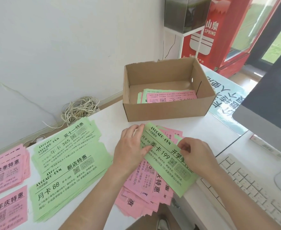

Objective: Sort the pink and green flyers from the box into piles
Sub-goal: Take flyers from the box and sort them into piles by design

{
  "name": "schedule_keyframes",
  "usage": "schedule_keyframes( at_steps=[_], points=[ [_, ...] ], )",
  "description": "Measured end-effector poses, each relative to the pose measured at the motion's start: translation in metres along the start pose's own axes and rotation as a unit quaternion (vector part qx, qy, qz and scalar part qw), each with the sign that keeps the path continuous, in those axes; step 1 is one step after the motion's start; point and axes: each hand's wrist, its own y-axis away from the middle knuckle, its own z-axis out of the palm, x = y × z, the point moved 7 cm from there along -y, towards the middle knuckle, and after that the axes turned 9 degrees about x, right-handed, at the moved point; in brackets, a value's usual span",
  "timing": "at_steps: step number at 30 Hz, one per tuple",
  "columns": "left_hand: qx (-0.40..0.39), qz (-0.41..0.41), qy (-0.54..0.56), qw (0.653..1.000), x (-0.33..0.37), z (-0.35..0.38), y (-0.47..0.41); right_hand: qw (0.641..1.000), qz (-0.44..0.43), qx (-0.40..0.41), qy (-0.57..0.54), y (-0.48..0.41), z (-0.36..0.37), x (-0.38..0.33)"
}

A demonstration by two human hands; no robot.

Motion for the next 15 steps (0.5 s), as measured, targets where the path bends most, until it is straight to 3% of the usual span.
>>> schedule_keyframes(
  at_steps=[6, 8, 12, 15],
  points=[
    [0.037, 0.047, -0.075, 0.995, 0.004, 0.003, 0.009, 0.999, -0.006, -0.042, 0.008, -0.021, 0.004, 0.000],
    [0.025, 0.027, -0.040, 0.998, 0.002, 0.006, 0.009, 0.998, -0.021, -0.051, 0.016, -0.025, 0.005, -0.001],
    [0.025, -0.093, 0.107, 0.990, -0.011, 0.002, 0.005, 0.997, -0.048, -0.046, 0.025, -0.028, 0.007, -0.002],
    [0.041, -0.100, 0.129, 0.986, -0.013, -0.002, 0.004, 0.997, -0.065, -0.037, 0.033, -0.030, 0.006, -0.004]
  ],
)
